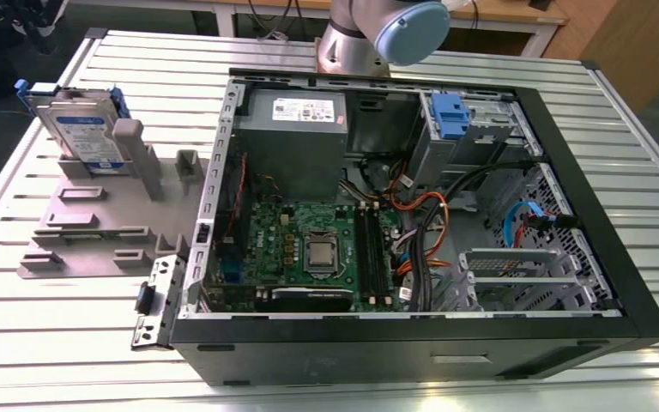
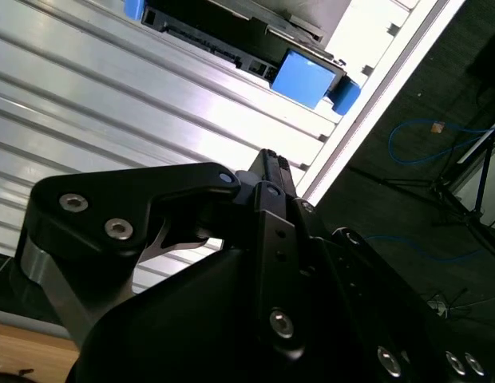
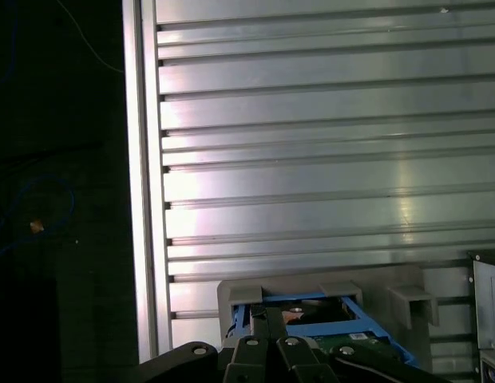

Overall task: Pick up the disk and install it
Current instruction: 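Pick up the disk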

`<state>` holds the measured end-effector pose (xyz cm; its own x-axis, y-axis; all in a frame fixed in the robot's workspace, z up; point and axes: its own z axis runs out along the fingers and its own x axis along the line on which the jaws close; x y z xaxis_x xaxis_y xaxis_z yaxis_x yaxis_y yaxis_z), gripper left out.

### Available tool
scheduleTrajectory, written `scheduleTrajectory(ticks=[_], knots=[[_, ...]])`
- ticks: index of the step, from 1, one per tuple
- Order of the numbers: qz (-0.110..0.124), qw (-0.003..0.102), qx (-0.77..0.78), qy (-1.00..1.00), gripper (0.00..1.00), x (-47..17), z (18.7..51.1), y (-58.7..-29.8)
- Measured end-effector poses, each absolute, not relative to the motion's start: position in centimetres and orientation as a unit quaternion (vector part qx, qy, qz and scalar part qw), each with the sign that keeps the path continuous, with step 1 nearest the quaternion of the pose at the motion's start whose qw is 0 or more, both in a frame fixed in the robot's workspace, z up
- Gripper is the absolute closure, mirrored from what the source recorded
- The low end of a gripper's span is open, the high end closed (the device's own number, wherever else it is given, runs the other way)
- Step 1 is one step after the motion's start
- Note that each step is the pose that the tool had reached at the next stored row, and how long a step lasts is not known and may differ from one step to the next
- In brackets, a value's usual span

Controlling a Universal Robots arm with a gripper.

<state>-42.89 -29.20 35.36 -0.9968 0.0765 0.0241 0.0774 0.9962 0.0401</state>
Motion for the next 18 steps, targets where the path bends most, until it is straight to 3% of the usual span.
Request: scheduleTrajectory(ticks=[18], knots=[[-0.021, 0.011, -0.039, -0.999, 0.89, -42.89, 35.36, -29.55]])
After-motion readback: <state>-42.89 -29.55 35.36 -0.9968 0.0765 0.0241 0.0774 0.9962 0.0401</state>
